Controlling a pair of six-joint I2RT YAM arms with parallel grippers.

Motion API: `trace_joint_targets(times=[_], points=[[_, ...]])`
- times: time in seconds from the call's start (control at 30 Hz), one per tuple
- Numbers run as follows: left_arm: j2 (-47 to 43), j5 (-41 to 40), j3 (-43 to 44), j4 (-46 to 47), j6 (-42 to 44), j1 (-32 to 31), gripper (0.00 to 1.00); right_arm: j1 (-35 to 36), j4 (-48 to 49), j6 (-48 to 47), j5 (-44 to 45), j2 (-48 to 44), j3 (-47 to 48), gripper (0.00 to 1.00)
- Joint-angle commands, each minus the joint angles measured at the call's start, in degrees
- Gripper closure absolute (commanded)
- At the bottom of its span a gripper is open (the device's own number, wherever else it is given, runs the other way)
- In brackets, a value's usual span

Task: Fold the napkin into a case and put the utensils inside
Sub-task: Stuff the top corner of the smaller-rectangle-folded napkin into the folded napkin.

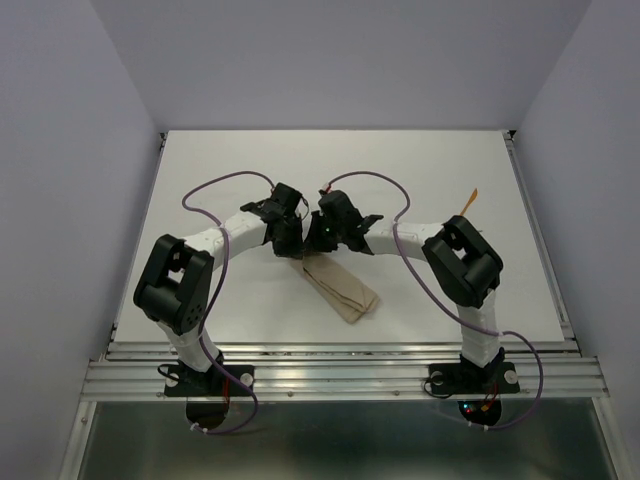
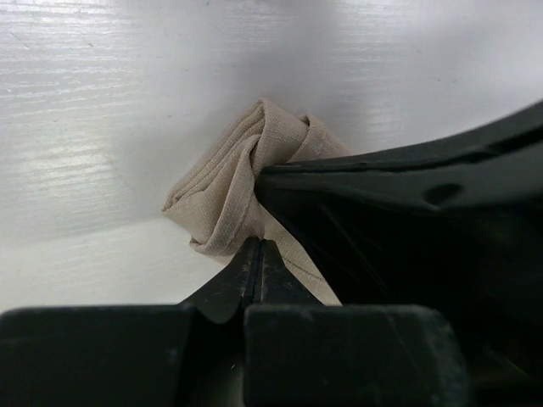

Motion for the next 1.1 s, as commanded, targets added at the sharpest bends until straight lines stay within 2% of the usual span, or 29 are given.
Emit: trace_joint_targets(times=[0.0,0.3,0.43,0.57,0.83,1.07], points=[[-1.32,1.45,3.15,0.90,0.92,0.36,1.00,0.29,0.08,0.34,-1.34,2.68,1.96,0.98],[-1.50,4.44,2.98,1.78,0.91,1.06,1.00,0.29,0.08,0.61,-0.19,4.35,3.81,0.98],[-1.06,4.70,2.36,2.14,0.92,1.15,1.00,0.29,0.08,0.17,0.68,1.46,3.99,0.98],[-0.45,4.79,1.84,2.57,0.92,1.50,1.00,0.29,0.16,-1.58,3.14,-4.51,0.48,0.96],[-0.53,5.49,1.31,3.10,0.48,1.85,1.00,0.29,-5.89,-6.15,7.27,-15.75,-11.46,0.95],[-0.09,6.28,1.39,3.28,0.39,1.85,1.00,2.92,-8.45,-6.16,8.07,-20.87,-17.81,0.95]])
